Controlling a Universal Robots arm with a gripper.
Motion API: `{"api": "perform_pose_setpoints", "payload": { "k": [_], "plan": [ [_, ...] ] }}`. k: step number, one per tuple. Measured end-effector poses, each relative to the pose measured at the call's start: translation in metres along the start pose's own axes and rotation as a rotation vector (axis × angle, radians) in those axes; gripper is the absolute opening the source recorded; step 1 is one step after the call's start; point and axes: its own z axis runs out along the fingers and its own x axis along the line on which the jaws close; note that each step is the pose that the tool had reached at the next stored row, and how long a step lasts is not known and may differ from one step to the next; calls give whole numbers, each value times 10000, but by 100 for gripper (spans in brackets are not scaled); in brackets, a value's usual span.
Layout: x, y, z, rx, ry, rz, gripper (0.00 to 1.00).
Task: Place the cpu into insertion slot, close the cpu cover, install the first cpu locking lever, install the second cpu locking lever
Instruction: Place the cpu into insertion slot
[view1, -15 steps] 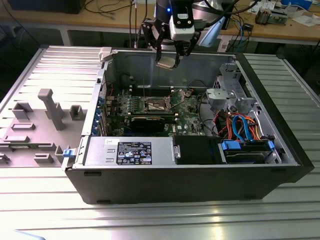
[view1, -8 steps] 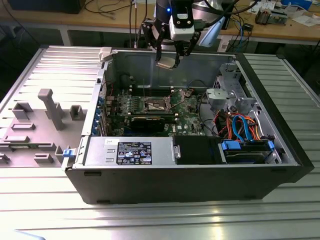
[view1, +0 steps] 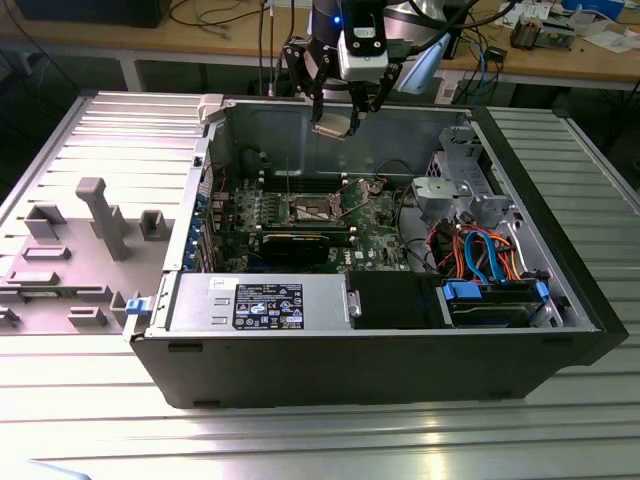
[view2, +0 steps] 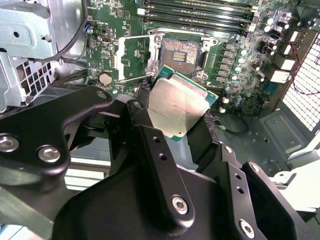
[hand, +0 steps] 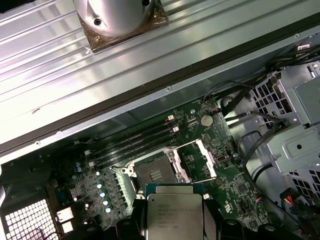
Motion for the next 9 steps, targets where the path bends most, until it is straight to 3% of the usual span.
{"api": "perform_pose_setpoints", "payload": {
  "k": [9],
  "plan": [
    [0,0,0,0,0,4,55]
  ]
}}
